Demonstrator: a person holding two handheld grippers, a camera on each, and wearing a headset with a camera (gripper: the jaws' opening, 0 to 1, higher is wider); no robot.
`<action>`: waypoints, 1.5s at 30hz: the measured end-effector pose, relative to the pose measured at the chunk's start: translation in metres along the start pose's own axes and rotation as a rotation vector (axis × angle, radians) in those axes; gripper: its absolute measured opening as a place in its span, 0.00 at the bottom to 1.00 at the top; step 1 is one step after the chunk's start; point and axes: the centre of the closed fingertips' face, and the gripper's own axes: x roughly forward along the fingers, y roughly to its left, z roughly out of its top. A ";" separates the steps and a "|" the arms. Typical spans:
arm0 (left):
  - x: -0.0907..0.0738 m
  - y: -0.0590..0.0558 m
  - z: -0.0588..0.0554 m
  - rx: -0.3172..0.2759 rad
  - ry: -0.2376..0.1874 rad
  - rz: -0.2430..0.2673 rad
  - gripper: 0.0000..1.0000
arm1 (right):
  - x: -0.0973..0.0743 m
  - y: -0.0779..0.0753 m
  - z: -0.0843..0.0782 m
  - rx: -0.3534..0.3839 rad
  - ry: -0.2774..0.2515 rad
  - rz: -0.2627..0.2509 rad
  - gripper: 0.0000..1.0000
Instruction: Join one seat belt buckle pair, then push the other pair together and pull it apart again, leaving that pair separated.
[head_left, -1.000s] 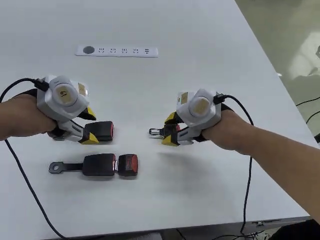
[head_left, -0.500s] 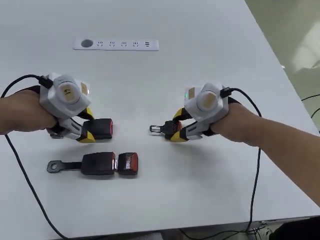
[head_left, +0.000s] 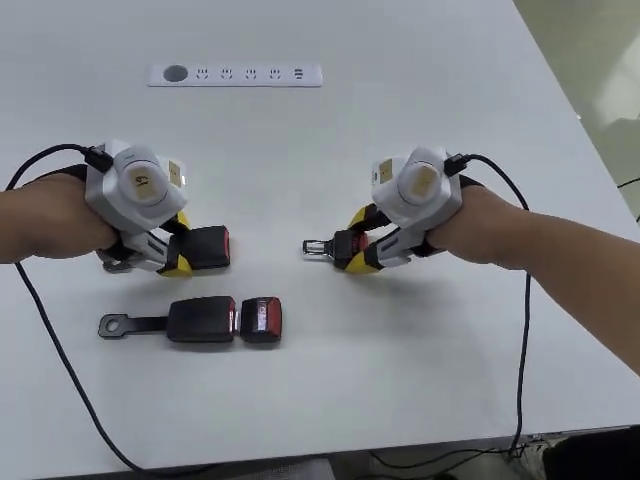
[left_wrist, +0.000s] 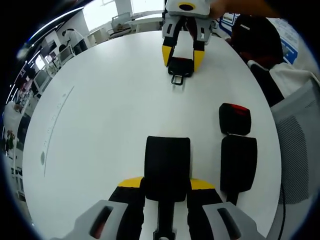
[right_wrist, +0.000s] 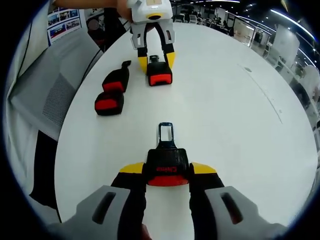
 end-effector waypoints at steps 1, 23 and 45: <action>0.000 0.000 0.000 0.002 0.001 -0.002 0.33 | 0.000 0.000 0.000 0.000 -0.001 0.001 0.31; 0.002 -0.009 0.008 0.032 -0.010 -0.032 0.32 | 0.032 0.011 0.052 -0.035 -0.051 0.018 0.31; -0.003 -0.017 0.015 0.050 0.006 -0.049 0.32 | 0.052 0.013 0.082 -0.061 -0.043 -0.001 0.31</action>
